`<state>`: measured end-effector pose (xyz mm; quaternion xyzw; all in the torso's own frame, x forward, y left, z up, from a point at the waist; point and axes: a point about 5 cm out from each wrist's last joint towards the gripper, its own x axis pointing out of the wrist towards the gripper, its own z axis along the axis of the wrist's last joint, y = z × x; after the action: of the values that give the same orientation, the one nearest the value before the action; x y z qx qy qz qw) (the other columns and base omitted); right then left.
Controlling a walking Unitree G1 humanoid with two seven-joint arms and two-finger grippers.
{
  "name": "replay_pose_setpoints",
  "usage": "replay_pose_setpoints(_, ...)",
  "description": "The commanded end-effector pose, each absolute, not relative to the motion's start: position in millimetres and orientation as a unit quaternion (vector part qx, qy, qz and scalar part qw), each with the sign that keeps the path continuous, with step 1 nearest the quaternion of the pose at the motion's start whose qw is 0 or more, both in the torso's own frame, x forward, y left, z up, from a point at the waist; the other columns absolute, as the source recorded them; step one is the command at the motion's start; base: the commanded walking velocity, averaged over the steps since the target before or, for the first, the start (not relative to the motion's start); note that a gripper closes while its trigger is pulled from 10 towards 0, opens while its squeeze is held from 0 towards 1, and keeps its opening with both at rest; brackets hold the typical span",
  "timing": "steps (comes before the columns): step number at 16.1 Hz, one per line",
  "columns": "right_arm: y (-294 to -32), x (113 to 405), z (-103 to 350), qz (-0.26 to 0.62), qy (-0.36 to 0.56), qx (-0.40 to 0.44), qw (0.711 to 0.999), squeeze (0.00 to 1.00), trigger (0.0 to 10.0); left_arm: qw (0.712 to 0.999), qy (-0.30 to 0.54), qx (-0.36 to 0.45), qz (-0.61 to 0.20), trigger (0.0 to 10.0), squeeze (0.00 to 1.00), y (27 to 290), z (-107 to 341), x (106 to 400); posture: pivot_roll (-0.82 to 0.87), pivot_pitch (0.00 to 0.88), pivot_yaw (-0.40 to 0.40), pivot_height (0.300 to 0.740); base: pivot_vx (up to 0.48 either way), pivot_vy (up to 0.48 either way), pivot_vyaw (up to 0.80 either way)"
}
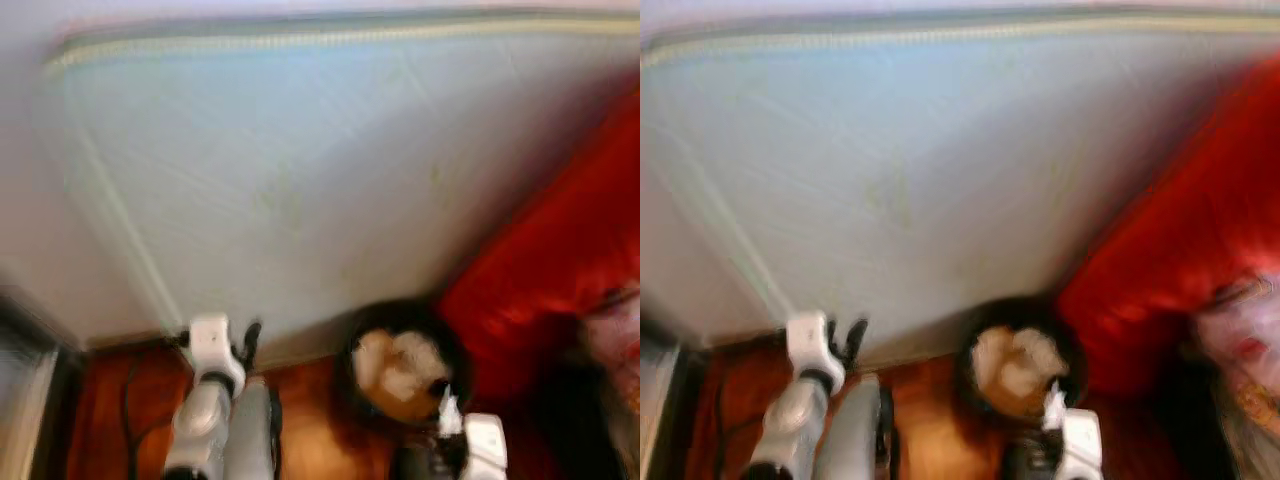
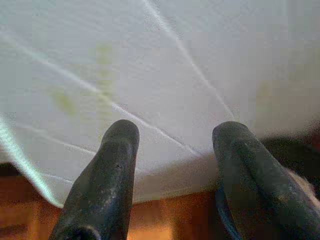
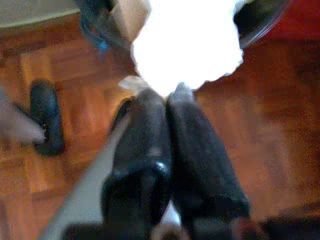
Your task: Clean up the room
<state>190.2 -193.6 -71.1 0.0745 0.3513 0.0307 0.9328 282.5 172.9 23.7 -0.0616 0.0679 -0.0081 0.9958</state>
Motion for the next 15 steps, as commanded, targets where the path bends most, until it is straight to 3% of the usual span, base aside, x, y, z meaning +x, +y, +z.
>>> replay_pose_setpoints(1, -198.6, 195.2, -66.7, 0.031, 0.336, 0.067, 0.939, 0.00, 10.0, 0.995, 0.080, -0.060, -0.008, 10.0, 0.00, 174.5, 20.2, 279.9, 0.17, 0.222, -0.073, 0.597, 0.000, 0.000, 0.00)
replay_pose_setpoints(6, -212.3, 201.6, -57.4, 0.022, 0.297, 0.066, 0.952, 0.00, 10.0, 0.997, 0.057, -0.053, -0.003, 10.0, 0.00, 182.7, 32.0, 276.8, 0.19, 0.269, -0.080, 0.597, 0.000, 0.000, 0.00)
replay_pose_setpoints(7, -187.5, 260.3, -28.6, 0.028, 0.270, 0.063, 0.961, 0.00, 10.0, 0.997, 0.053, -0.049, -0.007, 10.0, 0.00, 182.5, 35.2, 275.7, 0.20, 0.278, -0.083, 0.597, 0.000, 0.000, 0.00)
replay_pose_setpoints(9, -162.0, 314.8, 13.2, 0.024, 0.241, 0.052, 0.969, 0.00, 10.0, 0.998, 0.038, -0.036, -0.017, 10.0, 0.00, 178.9, 46.0, 274.3, 0.21, 0.316, -0.090, 0.597, 0.000, 0.000, 0.00)
replay_pose_setpoints(15, -166.1, 325.9, 25.1, 0.014, 0.232, 0.048, 0.971, 0.00, 10.0, 0.999, 0.004, -0.035, -0.022, 10.0, 0.00, 175.4, 73.1, 262.5, 0.25, 0.409, -0.107, 0.597, 0.000, 0.000, 0.00)
